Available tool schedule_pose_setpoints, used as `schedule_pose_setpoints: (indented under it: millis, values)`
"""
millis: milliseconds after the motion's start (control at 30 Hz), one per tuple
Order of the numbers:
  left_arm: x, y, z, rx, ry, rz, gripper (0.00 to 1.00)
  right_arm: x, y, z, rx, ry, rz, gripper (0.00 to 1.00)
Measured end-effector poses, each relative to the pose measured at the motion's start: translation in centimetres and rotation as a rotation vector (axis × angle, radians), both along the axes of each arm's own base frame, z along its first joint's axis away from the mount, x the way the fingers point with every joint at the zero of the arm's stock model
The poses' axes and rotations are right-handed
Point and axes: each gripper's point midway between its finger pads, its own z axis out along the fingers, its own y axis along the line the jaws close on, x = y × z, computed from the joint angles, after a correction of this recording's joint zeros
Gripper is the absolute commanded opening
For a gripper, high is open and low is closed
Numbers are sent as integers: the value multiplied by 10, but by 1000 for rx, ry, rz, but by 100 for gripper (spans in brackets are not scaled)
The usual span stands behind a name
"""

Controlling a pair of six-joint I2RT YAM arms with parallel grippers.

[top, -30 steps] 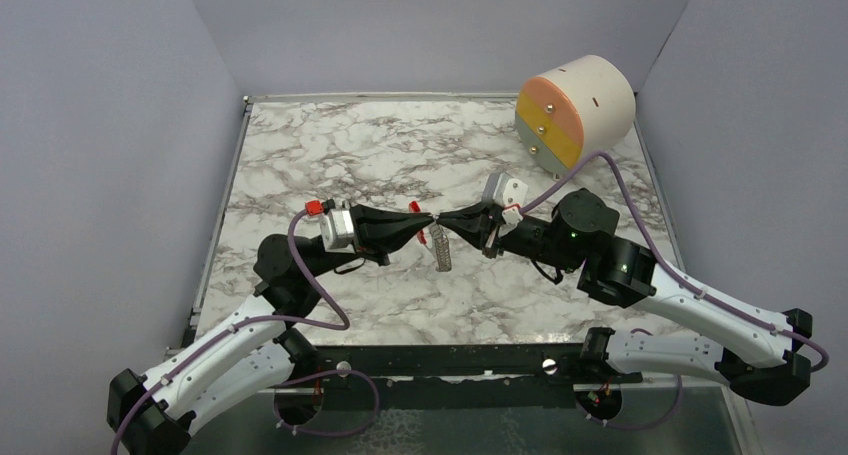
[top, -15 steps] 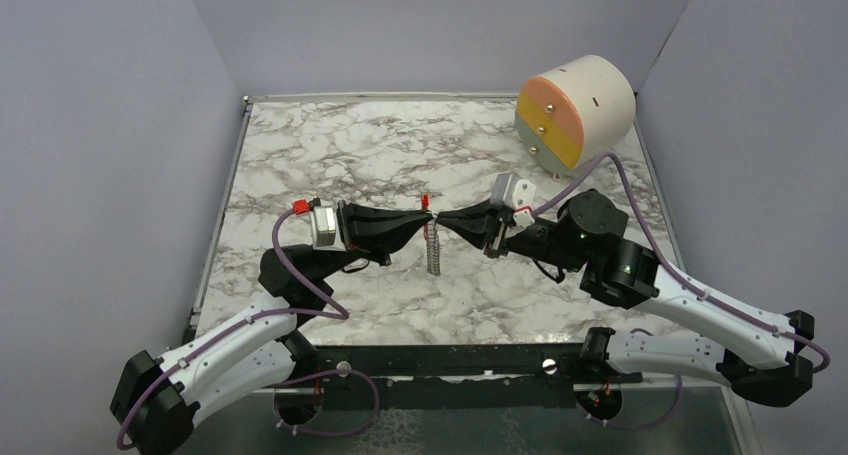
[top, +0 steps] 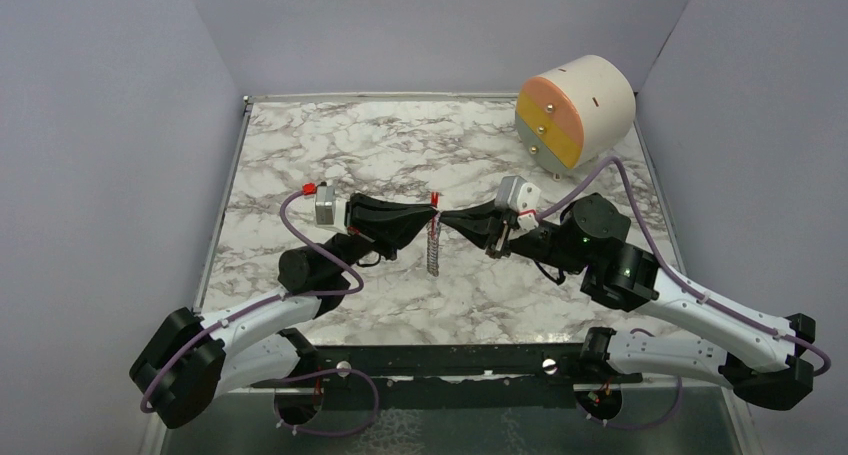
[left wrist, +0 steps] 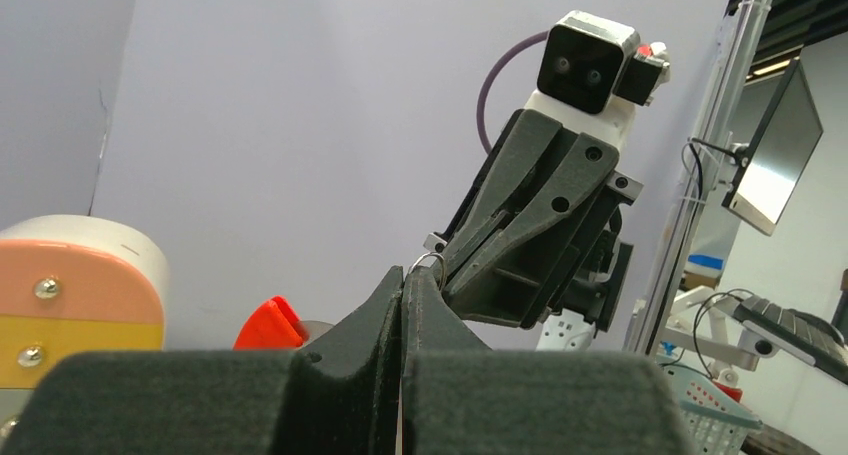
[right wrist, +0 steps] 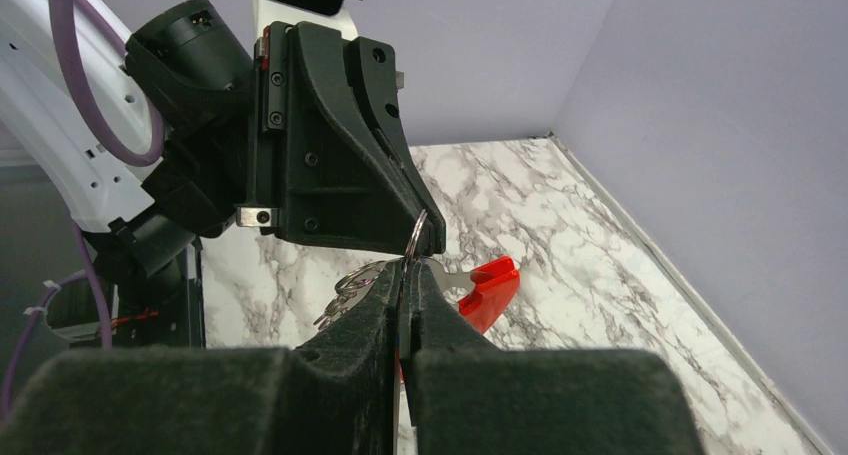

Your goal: Remove the keys from the keyring

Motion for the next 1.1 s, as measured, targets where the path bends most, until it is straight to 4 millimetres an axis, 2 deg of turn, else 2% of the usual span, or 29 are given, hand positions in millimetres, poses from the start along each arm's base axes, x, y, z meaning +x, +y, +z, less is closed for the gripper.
schedule_pose_setpoints:
  millis: [167,367,767,900,1100]
  values:
    - [-4,4,7,-31,13,-14,0,0,1,3,16,-8,0,2]
    - [-12,17,24,-98,-4,-14,0,3,6,-13,-21,11,1,2]
    - [-14,21,29,-121,-4,-7,0,6,8,-20,-24,20,-12,2]
    - [-16,27,24,-117,-28,34,0,14,5,-35,-46,39,-61,2]
    - [-4,40,-1,-55,-30,202,0,34,-6,-46,-58,64,-192,2]
